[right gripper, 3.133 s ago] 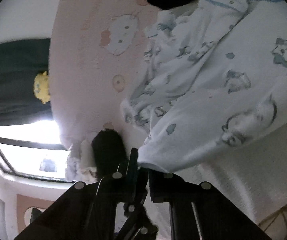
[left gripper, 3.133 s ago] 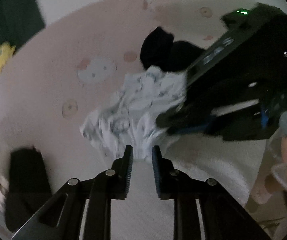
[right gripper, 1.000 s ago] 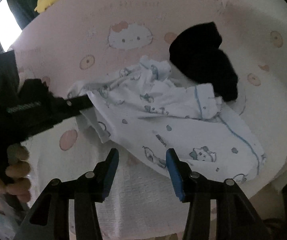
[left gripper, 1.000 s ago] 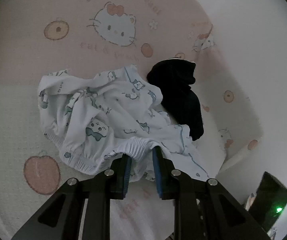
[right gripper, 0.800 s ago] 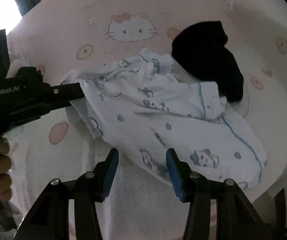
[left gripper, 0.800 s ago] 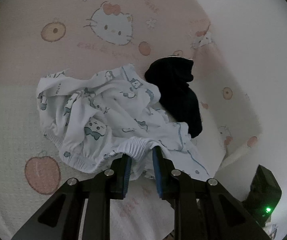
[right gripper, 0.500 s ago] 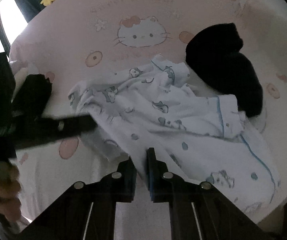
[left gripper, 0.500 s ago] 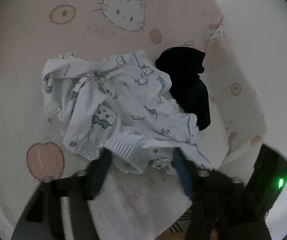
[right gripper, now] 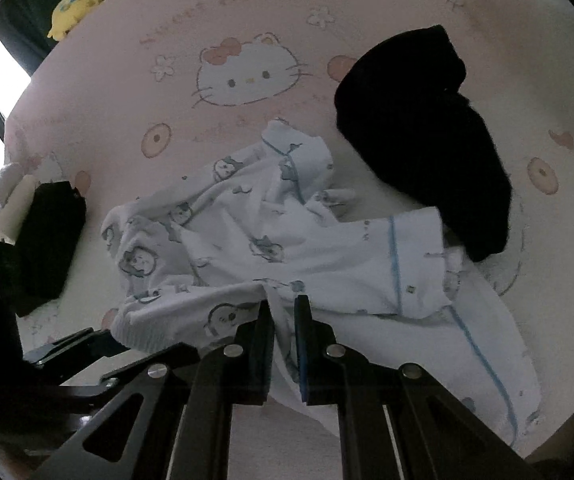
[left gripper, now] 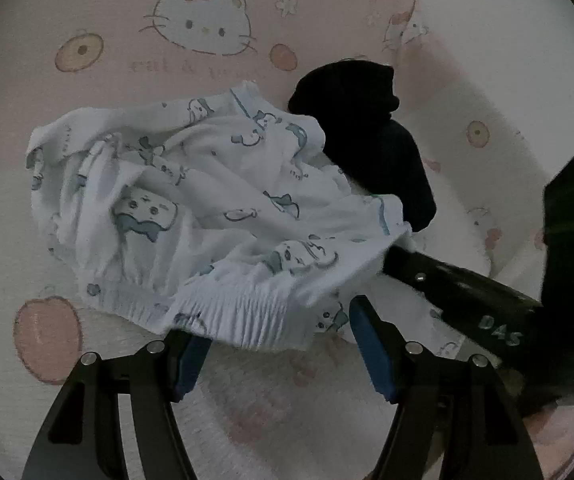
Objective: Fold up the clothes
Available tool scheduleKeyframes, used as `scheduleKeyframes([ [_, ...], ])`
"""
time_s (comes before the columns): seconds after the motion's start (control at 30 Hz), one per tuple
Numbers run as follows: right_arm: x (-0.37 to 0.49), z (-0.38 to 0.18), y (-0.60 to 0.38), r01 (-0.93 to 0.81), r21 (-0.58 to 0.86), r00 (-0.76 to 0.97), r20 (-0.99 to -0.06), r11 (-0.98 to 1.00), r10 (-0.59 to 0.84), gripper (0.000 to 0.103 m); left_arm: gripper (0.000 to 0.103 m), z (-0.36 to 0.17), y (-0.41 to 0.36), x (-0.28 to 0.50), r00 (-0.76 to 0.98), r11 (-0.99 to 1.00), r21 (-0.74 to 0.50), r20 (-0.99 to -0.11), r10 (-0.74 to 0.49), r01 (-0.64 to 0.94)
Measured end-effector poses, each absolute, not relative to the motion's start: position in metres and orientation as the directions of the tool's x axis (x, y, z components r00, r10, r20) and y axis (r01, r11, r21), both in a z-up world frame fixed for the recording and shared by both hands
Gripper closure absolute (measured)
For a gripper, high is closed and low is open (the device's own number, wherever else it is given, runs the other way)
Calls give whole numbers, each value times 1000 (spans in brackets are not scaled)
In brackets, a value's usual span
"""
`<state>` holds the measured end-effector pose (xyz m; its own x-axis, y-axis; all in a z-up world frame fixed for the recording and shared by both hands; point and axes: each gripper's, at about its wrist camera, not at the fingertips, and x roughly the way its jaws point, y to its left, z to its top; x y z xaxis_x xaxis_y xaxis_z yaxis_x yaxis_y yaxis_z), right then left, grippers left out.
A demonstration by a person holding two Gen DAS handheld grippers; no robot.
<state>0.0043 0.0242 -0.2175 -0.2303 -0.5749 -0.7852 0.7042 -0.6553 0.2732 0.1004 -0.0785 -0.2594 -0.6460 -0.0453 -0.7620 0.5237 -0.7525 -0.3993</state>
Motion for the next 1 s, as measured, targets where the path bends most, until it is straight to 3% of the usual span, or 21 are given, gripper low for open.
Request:
scheduleKeyframes([
  [0.13, -2, -219, 35, 677, 316, -215, -779, -665, -589, 95, 40, -260, -71, 96, -645, -771, -351, -758, -99, 531],
  [0.2, -4, -220, 40, 666, 332, -209, -777, -668, -594, 95, 66, -259, -67, 95, -649, -781, -331, -751, -122, 529],
  [0.3, -5, -222, 46, 655, 351, -197, -776, -669, -599, 95, 87, -259, -63, 93, -632, -791, -321, -768, -106, 521],
  [0.37, -6, -224, 52, 630, 393, -164, -776, -670, -609, 93, 88, -258, -64, 97, -661, -771, -393, -749, -49, 502],
  [0.43, -6, -224, 62, 590, 440, -143, -768, -677, -624, 67, 88, -252, -62, 103, -689, -764, -413, -722, -57, 496],
  [0.5, -4, -221, 79, 544, 501, -138, -737, -673, -661, 56, 88, -248, -59, 103, -678, -779, -376, -730, -85, 501],
  [0.67, -12, -229, 128, 373, 608, -154, -704, -701, -693, 54, 91, -238, -55, 107, -672, -808, -320, -730, -122, 495],
  [0.73, -15, -233, 148, 298, 644, -162, -693, -705, -702, 45, 91, -233, -55, 110, -669, -814, -295, -729, -147, 500],
  [0.83, -20, -238, 178, 184, 690, -178, -677, -700, -714, 45, 91, -229, -58, 116, -677, -809, -294, -717, -166, 510],
  [1.0, -19, -258, 205, 14, 756, -170, -643, -654, -747, 42, 99, -222, -63, 127, -675, -793, -261, -698, -238, 550],
])
